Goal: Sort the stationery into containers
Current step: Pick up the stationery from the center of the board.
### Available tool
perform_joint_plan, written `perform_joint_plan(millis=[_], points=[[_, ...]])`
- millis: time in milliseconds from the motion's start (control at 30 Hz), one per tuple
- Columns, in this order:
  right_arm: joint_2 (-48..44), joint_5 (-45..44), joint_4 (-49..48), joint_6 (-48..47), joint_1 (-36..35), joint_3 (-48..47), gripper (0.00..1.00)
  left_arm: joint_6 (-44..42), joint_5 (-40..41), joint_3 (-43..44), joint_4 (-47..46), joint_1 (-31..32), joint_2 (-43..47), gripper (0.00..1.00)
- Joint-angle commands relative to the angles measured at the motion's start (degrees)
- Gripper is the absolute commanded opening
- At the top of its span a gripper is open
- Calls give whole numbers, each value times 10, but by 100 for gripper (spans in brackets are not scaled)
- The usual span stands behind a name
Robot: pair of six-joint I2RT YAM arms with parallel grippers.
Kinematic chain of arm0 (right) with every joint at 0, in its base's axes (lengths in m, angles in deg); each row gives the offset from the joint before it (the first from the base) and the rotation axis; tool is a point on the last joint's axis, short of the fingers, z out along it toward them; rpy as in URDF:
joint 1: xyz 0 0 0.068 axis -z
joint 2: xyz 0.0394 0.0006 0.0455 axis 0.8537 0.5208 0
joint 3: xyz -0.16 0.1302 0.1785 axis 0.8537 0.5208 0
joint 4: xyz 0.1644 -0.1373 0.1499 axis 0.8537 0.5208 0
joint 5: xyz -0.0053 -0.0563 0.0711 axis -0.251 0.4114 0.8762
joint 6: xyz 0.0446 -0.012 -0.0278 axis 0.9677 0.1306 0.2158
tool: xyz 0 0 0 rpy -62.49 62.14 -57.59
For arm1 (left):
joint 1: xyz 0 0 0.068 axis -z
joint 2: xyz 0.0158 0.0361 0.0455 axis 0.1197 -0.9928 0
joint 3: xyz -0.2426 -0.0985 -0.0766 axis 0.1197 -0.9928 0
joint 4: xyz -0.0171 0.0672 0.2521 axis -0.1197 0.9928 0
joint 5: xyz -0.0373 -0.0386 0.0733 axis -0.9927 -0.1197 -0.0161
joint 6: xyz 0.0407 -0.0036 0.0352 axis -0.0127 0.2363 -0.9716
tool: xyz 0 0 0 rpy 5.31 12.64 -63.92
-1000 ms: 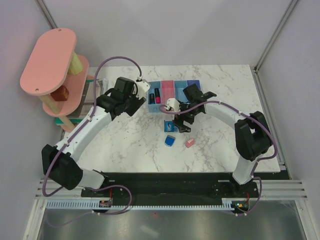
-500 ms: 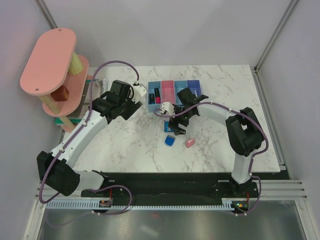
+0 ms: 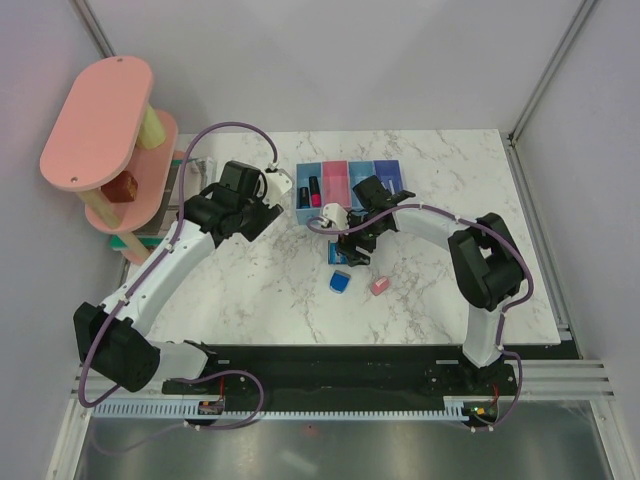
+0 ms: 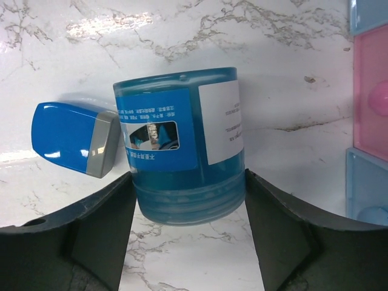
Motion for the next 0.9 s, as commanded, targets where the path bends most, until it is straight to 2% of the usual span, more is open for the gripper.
perform_joint_plan(millis=[0,100,233,567,867], points=[[-7,5,-18,5,-2,-1,75,-7,-1,18,0,-2,15,72],[-24,0,-17,8,-4,1,67,-4,-4,17,0,-2,16,72],[-49,-8,-6,6,-8,0,64,0,-9,16,0,-2,16,72],[-92,-25,35,-2,-11,-21,63,7,-17,16,0,-2,18,72],[-90,-47,59,-15,-16,-31,64,9,-21,20,0,-2,19,72]])
